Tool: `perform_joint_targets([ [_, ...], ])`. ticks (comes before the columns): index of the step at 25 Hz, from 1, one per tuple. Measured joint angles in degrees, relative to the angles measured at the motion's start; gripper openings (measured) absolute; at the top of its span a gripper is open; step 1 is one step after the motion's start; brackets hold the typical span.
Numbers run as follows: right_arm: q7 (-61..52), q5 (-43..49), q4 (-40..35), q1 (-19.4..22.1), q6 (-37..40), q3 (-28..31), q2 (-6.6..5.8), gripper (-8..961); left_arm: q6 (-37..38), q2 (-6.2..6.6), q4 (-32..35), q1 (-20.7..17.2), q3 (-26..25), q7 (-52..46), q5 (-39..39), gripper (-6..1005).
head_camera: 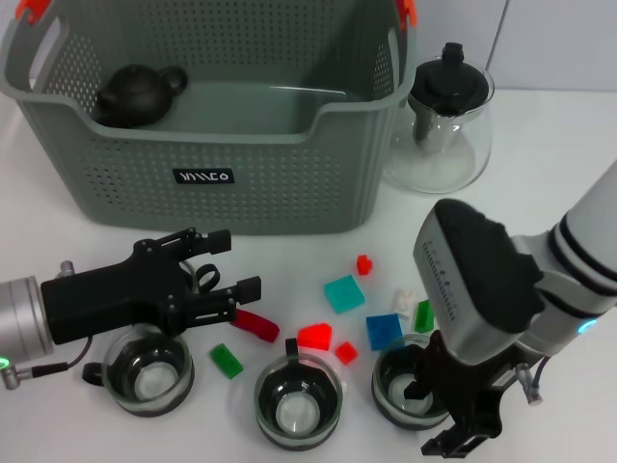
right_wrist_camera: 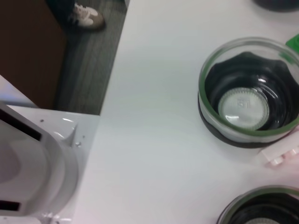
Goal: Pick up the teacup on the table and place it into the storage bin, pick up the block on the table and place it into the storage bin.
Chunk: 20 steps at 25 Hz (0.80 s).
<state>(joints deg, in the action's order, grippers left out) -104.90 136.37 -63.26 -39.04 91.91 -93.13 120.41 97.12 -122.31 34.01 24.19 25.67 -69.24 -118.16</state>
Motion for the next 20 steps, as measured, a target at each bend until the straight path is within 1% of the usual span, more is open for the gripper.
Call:
perform_joint_targets([
  [2, -0.65, 0.36, 0.24, -0.05, -1.29, -1.45, 0.0, 649, -0.01, -0.04, 0.0, -0.13, -0.2, 0.18, 0.01, 844],
  [7, -1.02, 0.88, -0.36, 0.16, -1.92, -2.59, 0.0, 599, -0.01, -0.07, 0.01, -0.46, -0.81, 0.31, 0.04, 844],
  [12, -1.19, 1.08, -0.64, 0.01, -0.4, -2.75, 0.0, 548, 0.0, -0.05, -0.05, -0.65, -1.31, 0.41, 0.04, 843],
  [16, -1.84, 1.12, -1.18, -0.07, 0.84, -2.5, 0.0, 397, 0.04, -0.03, -0.07, -0.71, -1.33, 0.47, 0.04, 843],
  [20, -1.61, 0.87, -2.92, 0.81, 1.32, -1.43, -0.18, 231, 0.09, -0.03, -0.08, -0.73, -1.33, 0.53, 0.04, 843],
])
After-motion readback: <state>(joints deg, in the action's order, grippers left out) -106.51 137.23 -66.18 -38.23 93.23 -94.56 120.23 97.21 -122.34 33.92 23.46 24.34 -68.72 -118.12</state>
